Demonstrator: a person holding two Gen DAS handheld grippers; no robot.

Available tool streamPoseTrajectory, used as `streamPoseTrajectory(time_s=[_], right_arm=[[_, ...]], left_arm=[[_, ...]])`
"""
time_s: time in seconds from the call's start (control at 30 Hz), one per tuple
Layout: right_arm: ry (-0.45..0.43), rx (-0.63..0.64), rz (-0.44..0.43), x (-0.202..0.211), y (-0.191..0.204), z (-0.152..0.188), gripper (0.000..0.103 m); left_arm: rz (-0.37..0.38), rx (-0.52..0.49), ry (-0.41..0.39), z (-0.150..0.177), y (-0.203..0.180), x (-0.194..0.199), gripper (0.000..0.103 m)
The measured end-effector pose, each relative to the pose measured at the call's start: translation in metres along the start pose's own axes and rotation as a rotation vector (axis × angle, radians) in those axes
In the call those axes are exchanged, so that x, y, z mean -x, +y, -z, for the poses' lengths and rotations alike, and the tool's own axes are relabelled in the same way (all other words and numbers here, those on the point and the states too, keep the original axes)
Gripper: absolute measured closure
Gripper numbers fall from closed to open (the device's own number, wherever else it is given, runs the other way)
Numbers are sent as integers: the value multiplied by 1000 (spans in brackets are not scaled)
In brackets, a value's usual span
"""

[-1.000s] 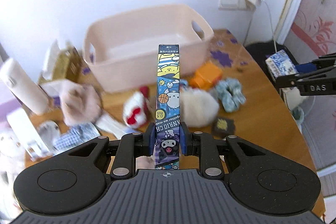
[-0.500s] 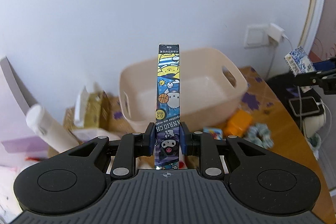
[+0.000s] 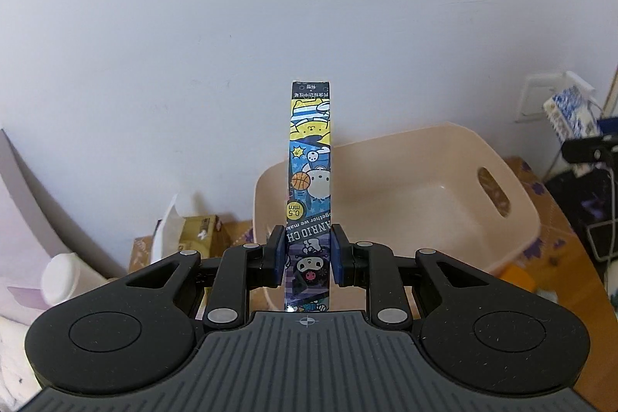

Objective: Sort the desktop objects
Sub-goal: 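Carry both boxes over the beige basket and open both tools to drop them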

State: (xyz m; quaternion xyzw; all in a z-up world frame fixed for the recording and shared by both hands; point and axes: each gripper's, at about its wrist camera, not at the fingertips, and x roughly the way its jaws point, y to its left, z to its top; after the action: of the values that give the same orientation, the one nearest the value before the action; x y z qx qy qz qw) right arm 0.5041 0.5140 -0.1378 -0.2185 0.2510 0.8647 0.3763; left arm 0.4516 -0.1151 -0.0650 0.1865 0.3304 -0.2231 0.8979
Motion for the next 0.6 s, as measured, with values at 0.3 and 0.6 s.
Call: streamPoseTrajectory(time_s=[0.3,0.6], right_arm=[[68,-157,-6,-63,13,2,60],[183,-119,51,-111,33,14,60]], left_arm=[[55,-9,109,-3,-22,-62,80],[94,-34,273,11,-31,-101,80]])
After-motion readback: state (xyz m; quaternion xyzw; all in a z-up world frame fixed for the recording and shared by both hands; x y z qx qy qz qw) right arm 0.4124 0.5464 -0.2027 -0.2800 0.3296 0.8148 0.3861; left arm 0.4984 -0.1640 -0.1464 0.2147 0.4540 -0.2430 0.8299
